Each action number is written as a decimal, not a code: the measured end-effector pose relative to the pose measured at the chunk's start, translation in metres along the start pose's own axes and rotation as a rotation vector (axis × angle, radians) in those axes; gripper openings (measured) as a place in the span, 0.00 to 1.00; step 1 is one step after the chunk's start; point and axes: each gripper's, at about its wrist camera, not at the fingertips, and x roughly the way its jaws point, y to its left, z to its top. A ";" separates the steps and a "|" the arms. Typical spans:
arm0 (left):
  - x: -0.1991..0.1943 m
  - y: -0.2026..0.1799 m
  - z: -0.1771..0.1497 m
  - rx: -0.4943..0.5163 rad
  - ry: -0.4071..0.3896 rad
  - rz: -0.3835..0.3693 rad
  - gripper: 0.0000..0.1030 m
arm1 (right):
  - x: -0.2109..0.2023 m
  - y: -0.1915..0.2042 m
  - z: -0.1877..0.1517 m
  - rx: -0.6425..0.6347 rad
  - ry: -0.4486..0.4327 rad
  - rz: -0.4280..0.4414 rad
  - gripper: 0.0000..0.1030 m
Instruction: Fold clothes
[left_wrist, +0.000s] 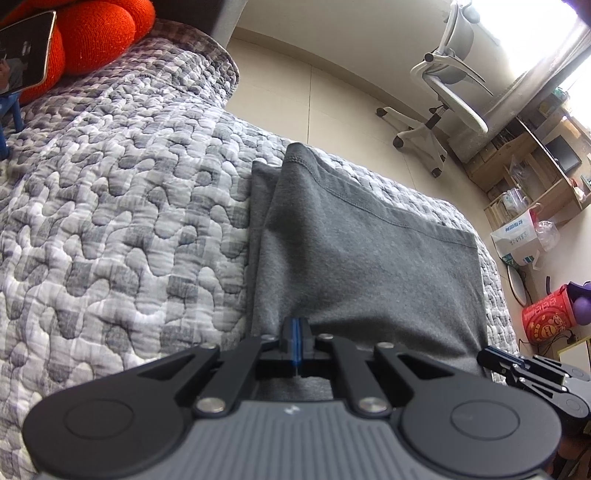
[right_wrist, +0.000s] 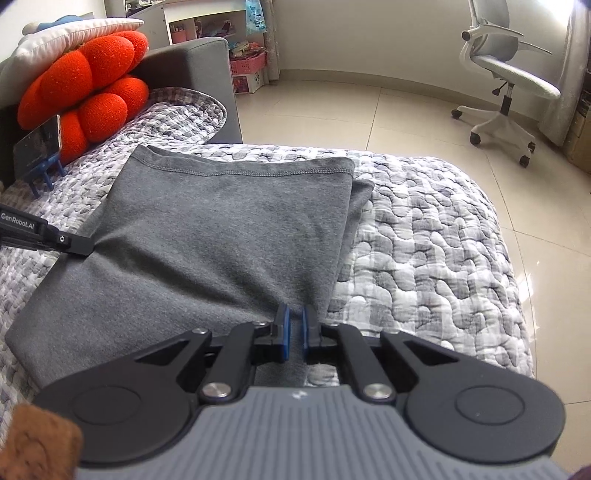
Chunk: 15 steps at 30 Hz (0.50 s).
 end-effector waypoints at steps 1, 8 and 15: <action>-0.001 0.000 0.000 0.000 -0.001 0.001 0.03 | 0.000 0.000 0.000 -0.003 0.002 -0.006 0.05; -0.005 -0.001 0.000 -0.002 -0.008 0.008 0.03 | -0.015 0.003 0.001 -0.049 -0.060 0.030 0.19; -0.004 0.001 0.000 -0.010 -0.003 0.010 0.03 | -0.035 0.048 -0.013 -0.264 -0.114 0.184 0.37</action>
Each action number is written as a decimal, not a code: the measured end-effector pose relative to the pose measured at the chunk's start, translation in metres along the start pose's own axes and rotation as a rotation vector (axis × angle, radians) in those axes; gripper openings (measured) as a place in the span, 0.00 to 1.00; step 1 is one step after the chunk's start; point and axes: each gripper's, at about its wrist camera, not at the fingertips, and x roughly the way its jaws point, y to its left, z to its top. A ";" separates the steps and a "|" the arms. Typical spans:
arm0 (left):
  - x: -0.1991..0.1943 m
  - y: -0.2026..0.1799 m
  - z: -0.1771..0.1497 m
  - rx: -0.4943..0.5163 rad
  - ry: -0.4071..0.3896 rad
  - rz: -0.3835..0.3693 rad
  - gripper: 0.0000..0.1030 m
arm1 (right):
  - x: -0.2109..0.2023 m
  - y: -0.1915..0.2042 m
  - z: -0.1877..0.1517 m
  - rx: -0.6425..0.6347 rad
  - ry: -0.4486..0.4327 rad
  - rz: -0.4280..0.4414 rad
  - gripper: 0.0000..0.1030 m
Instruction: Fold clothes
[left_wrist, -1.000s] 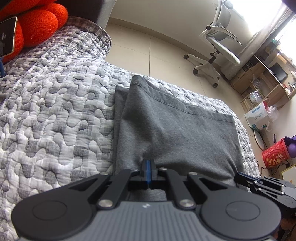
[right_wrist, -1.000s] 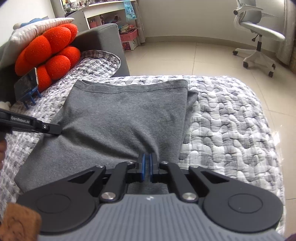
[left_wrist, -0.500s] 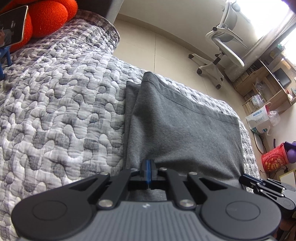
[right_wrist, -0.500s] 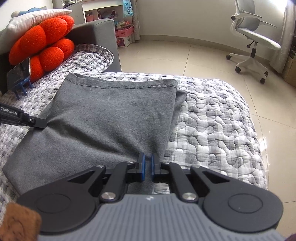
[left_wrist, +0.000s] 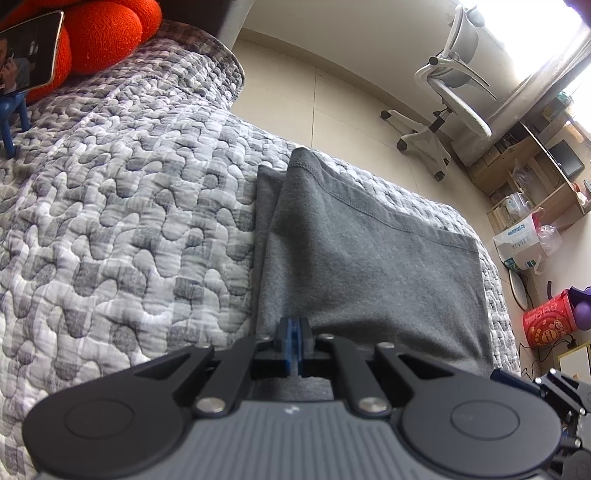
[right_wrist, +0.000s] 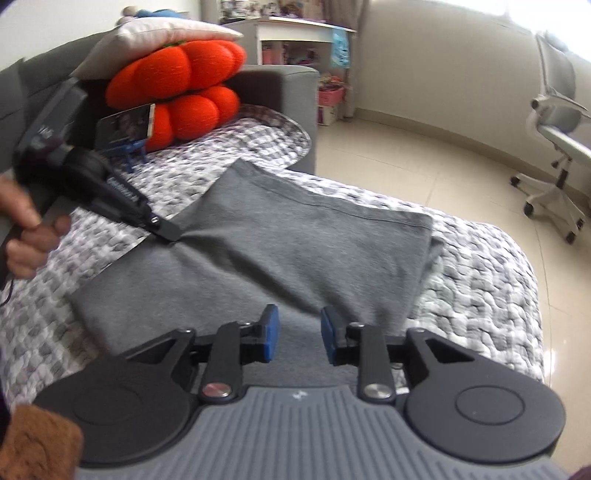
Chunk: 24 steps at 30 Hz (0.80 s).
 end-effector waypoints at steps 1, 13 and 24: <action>0.000 -0.001 0.000 0.003 0.000 0.003 0.03 | 0.001 0.007 -0.001 -0.024 0.005 0.015 0.37; 0.002 -0.012 -0.004 0.070 -0.012 0.048 0.03 | 0.009 0.055 -0.011 -0.249 0.025 0.088 0.40; 0.003 -0.014 -0.004 0.085 -0.014 0.056 0.03 | 0.008 0.085 -0.019 -0.404 0.010 0.143 0.44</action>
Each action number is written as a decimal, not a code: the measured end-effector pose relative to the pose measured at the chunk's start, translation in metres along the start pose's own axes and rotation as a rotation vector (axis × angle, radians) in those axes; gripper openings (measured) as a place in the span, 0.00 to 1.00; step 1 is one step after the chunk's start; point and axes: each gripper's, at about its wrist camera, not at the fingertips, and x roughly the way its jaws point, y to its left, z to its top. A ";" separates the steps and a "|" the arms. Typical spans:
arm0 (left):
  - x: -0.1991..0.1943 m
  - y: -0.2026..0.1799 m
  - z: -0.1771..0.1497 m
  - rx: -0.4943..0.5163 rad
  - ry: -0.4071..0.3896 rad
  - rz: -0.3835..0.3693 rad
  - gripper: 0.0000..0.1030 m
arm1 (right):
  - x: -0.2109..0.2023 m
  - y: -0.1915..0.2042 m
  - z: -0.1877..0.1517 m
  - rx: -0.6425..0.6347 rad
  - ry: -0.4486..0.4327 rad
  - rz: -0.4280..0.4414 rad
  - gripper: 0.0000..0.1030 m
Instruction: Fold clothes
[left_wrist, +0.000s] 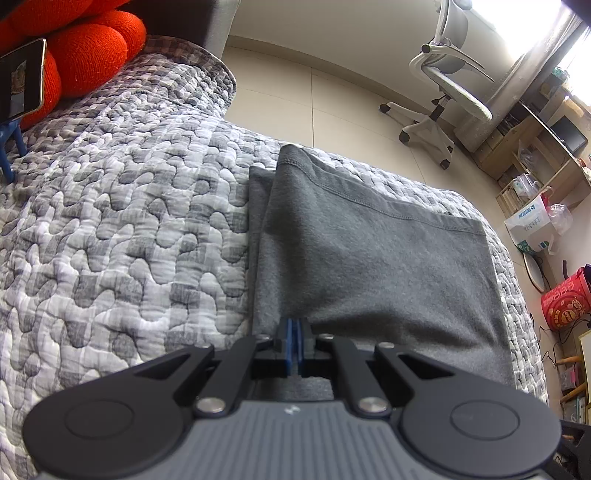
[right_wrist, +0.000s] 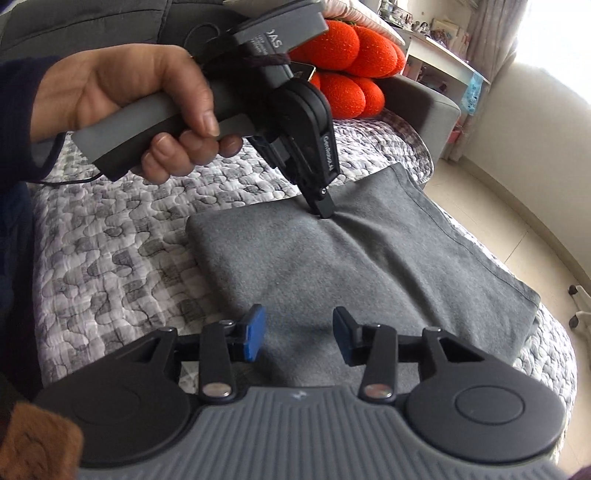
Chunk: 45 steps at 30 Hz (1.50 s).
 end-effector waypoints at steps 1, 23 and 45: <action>0.000 0.000 0.000 0.001 0.000 0.000 0.03 | 0.001 0.002 0.000 -0.007 0.002 0.001 0.44; 0.001 -0.001 0.000 0.011 -0.002 0.004 0.03 | 0.007 0.033 -0.007 -0.177 0.029 0.001 0.47; -0.018 0.002 0.004 0.059 -0.057 0.033 0.05 | -0.006 0.032 0.006 -0.210 -0.066 -0.083 0.13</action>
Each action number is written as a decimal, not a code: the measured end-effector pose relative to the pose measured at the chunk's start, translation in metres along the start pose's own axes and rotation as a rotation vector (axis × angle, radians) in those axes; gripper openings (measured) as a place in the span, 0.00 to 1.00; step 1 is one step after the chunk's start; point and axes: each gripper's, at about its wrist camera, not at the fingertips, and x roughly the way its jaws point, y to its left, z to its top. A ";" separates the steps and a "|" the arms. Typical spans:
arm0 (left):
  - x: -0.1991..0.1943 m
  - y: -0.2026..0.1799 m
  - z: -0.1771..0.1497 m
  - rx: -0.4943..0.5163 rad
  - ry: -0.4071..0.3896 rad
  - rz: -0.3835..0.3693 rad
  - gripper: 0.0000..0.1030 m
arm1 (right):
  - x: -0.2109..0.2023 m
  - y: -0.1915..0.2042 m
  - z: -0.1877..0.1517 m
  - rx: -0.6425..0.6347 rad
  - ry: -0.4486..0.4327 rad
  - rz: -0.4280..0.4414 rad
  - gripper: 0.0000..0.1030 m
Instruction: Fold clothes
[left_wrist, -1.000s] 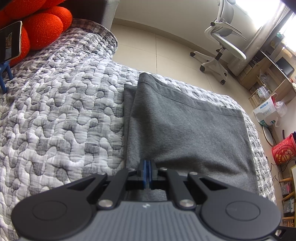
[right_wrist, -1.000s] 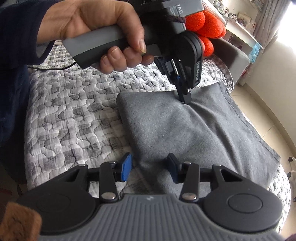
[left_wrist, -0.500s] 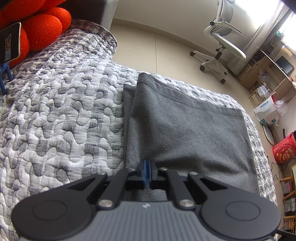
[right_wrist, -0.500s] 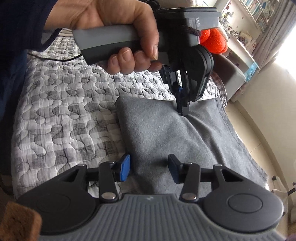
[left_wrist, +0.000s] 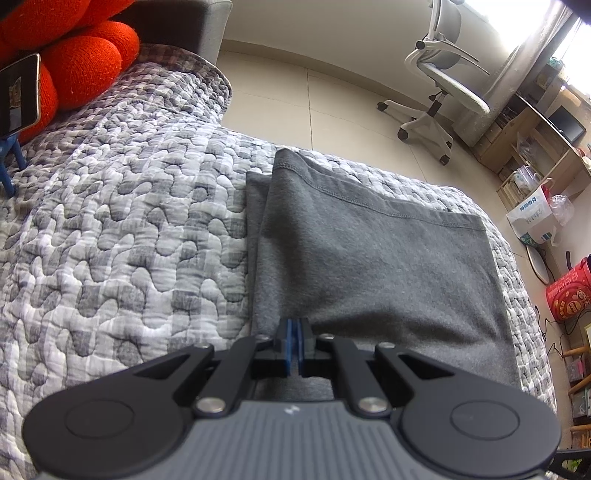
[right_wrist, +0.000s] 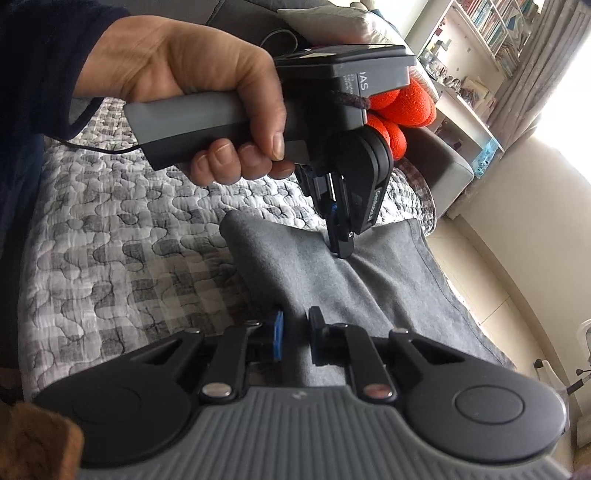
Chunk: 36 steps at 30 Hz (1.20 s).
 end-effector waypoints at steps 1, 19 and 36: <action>-0.002 0.001 0.000 0.004 -0.006 0.003 0.08 | 0.001 -0.001 0.000 0.004 0.002 0.000 0.13; -0.101 -0.018 -0.038 0.509 -0.232 -0.224 0.23 | 0.012 -0.046 0.010 0.275 0.030 0.089 0.13; -0.078 -0.065 -0.093 0.989 -0.179 -0.036 0.39 | 0.016 -0.046 0.005 0.301 0.060 0.105 0.13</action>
